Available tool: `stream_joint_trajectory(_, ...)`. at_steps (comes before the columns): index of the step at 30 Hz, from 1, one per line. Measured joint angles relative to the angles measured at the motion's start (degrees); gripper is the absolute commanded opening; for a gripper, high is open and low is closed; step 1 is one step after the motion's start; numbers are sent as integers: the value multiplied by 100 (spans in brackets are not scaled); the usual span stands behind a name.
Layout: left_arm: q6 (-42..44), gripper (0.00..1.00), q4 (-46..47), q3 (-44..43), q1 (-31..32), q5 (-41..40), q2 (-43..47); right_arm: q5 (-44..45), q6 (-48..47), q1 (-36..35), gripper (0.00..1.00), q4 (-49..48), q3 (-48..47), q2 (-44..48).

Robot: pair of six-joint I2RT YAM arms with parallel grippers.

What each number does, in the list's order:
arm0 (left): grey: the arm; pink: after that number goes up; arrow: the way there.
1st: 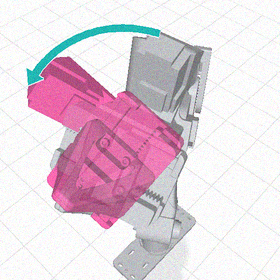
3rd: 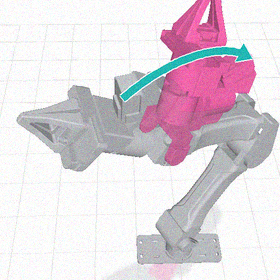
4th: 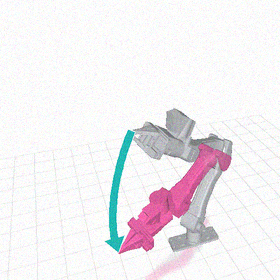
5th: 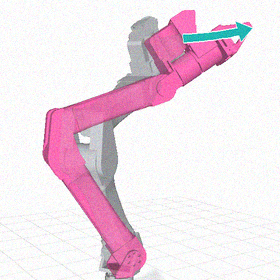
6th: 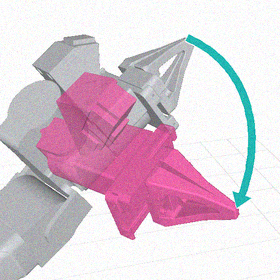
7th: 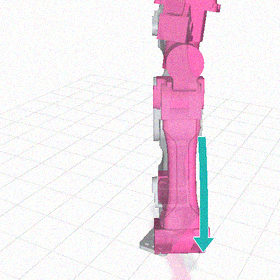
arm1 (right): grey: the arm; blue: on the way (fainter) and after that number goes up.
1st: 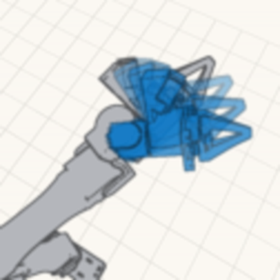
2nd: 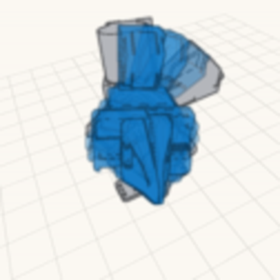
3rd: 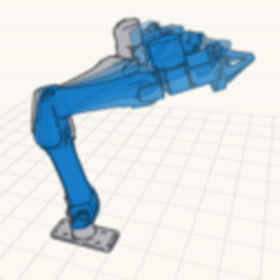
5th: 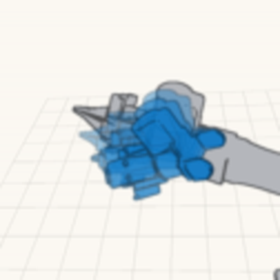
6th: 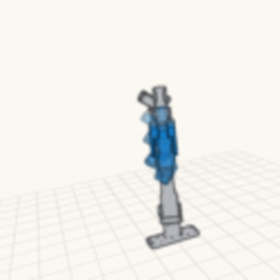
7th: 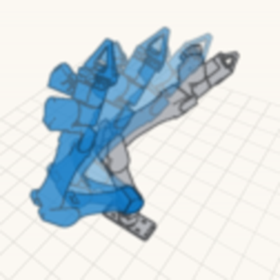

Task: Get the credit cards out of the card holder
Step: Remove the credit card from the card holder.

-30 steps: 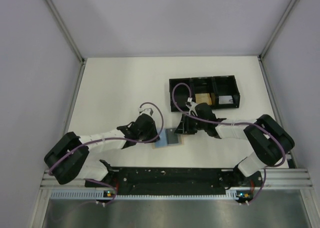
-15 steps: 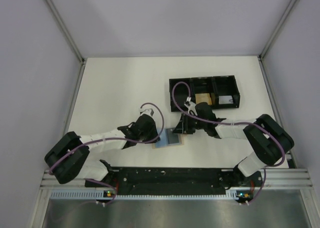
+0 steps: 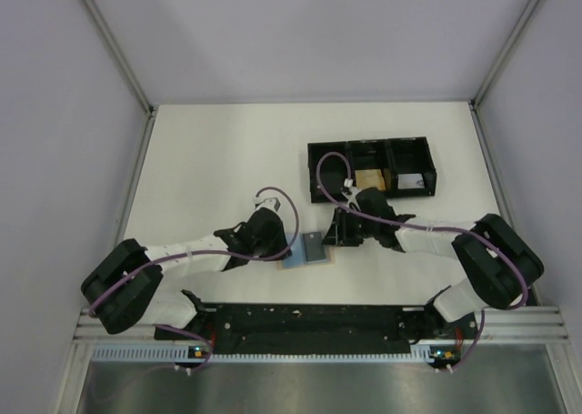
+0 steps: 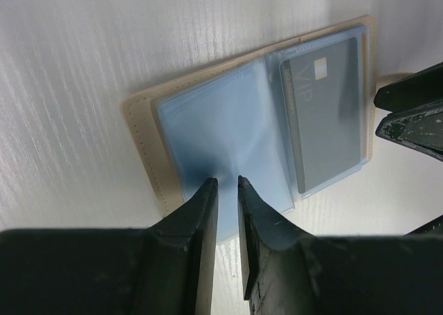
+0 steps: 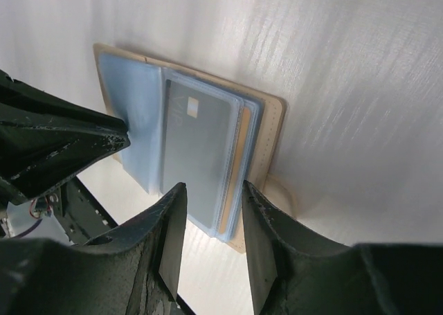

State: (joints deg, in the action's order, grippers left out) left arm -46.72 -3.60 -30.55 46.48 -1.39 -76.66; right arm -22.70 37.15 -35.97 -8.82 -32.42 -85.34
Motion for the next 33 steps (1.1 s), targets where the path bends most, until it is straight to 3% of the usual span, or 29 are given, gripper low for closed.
stream_joint_trajectory(33, -9, 23, -4, -13, 48, -13, -22, 201, -87, -190, 37, 417, -555, -402)
